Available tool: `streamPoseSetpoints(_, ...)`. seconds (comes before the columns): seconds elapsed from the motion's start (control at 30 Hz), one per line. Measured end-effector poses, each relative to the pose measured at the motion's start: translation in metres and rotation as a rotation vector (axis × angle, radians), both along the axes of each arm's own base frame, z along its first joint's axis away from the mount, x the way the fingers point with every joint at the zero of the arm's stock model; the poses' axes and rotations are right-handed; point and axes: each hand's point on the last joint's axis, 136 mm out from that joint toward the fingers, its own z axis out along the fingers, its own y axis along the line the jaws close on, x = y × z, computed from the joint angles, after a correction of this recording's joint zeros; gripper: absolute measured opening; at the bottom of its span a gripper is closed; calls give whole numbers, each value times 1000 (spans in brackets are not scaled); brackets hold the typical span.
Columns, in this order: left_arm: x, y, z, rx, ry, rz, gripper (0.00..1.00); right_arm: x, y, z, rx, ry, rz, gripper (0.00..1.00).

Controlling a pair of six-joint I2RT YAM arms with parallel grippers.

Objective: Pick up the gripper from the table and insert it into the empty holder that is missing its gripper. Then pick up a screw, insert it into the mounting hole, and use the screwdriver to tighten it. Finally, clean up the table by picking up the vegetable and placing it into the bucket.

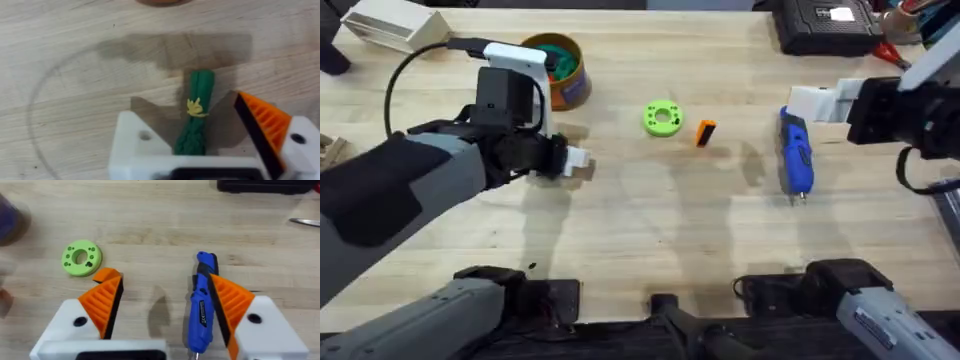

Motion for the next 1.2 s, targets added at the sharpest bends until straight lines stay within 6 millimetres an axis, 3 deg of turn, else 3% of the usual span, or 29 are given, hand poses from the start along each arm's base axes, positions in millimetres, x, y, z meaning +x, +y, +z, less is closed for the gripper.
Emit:
streamPoseSetpoints(0.13,1,-1,0,-2,-1,-6,633,0,0,0,0,0,0,990)
streamPoseSetpoints(0.3,1,-1,0,-1,-1,-8,616,0,0,0,0,0,0,991)
streamPoseSetpoints(0.33,1,-1,0,-1,-1,-7,571,0,0,0,0,0,0,991)
streamPoseSetpoints(0.43,1,-1,0,1,-1,-12,298,0,0,0,0,0,0,990)
streamPoseSetpoints(0.67,0,-1,0,0,-1,-16,13,0,0,0,0,0,0,990)
streamPoseSetpoints(1.2,1,-2,0,-2,-1,-17,8,0,0,0,0,0,0,992)
